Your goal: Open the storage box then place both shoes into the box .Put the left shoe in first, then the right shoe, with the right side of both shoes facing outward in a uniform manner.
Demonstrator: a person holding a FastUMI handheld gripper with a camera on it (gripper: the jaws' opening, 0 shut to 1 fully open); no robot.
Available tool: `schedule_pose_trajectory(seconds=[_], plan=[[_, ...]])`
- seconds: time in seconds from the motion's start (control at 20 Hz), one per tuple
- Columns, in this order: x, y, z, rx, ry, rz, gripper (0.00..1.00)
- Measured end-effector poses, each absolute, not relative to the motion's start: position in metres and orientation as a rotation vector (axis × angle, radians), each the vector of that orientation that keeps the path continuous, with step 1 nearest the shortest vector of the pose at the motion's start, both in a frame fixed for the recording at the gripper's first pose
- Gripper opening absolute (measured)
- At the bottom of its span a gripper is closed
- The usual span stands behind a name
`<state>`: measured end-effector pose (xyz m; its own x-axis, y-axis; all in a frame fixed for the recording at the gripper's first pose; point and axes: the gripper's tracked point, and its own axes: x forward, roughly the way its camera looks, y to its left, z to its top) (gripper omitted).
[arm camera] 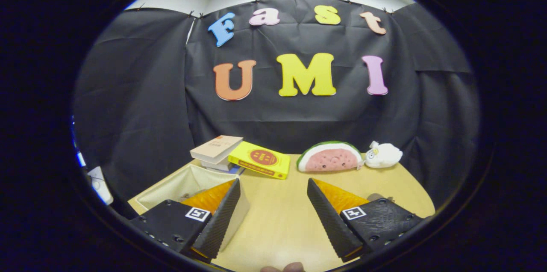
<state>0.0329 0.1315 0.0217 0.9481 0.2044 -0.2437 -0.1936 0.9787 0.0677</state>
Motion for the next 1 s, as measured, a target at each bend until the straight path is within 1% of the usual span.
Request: schedule_pose_trajectory(seconds=[0.2, 0.35, 0.6, 0.75, 1.0], plan=[[0.029, 0.050, 0.009, 0.001, 0.249, 0.149, 0.96], [0.028, -0.022, -0.002, -0.011, 0.252, 0.068, 0.96], [0.034, -0.113, -0.039, 0.031, 0.339, -0.013, 0.96], [0.039, -0.136, -0.078, 0.036, 0.451, -0.013, 0.96], [0.055, -0.143, -0.144, 0.021, 0.650, 0.003, 0.96]])
